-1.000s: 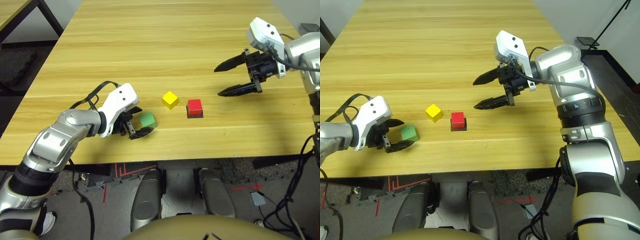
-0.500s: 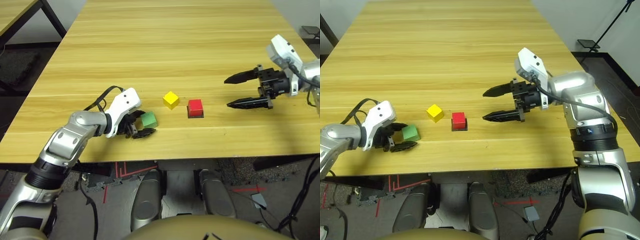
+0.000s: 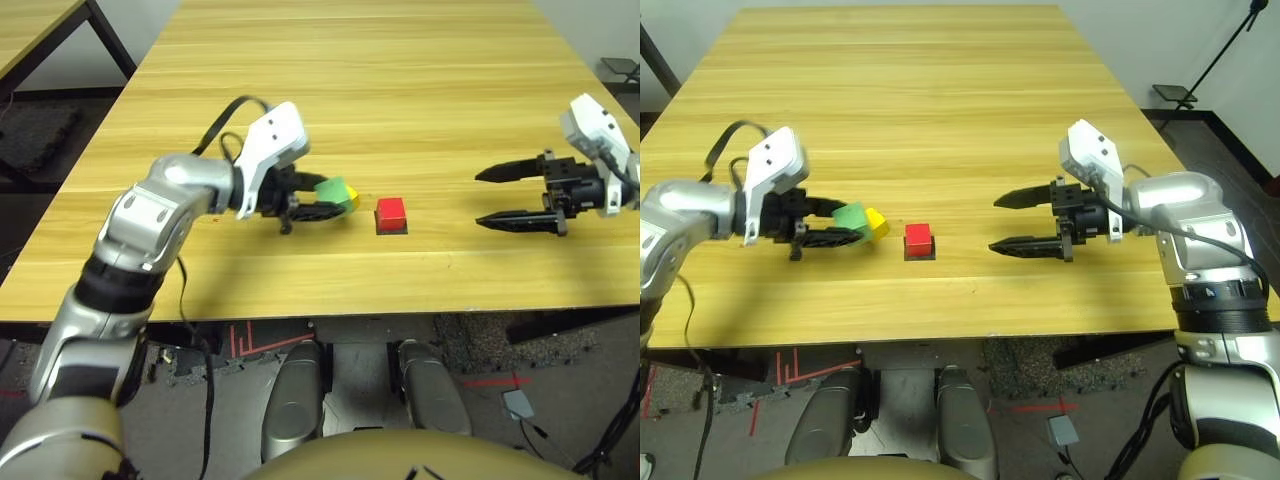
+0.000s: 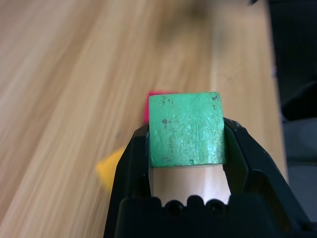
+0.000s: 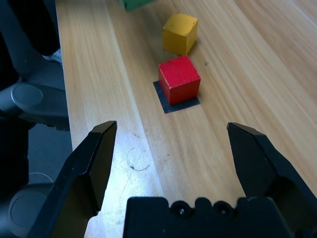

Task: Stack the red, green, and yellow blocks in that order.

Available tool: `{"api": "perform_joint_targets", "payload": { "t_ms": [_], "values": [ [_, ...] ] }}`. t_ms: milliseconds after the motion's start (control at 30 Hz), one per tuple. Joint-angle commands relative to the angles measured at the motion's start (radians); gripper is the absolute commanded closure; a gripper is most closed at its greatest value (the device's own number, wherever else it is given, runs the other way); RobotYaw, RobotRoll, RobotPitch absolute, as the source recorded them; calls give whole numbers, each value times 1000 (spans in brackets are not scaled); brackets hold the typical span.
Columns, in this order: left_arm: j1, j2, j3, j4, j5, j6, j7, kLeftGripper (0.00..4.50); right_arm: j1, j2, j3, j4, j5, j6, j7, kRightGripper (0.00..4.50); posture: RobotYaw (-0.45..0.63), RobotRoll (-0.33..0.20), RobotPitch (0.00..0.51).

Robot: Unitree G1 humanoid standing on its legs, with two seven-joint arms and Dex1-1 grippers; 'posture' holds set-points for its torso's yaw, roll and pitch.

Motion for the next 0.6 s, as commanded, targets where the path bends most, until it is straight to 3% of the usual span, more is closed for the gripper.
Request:
{"api": "perform_joint_targets", "payload": {
  "t_ms": [33, 333, 600],
  "values": [
    [-65, -40, -79, 114, 56, -61, -58, 2446, 19, -3, -10, -31, 18, 3, -18, 0, 131, -62, 92],
    [-213, -203, -174, 435, 192, -239, -148, 2446, 44, -2, -12, -80, 38, 32, -58, 0, 88, -59, 94],
    [-253, -281, -157, 586, 266, -342, -161, 2446, 60, -17, -17, -105, 54, 48, -77, 0, 71, -62, 99]
  ]
}}
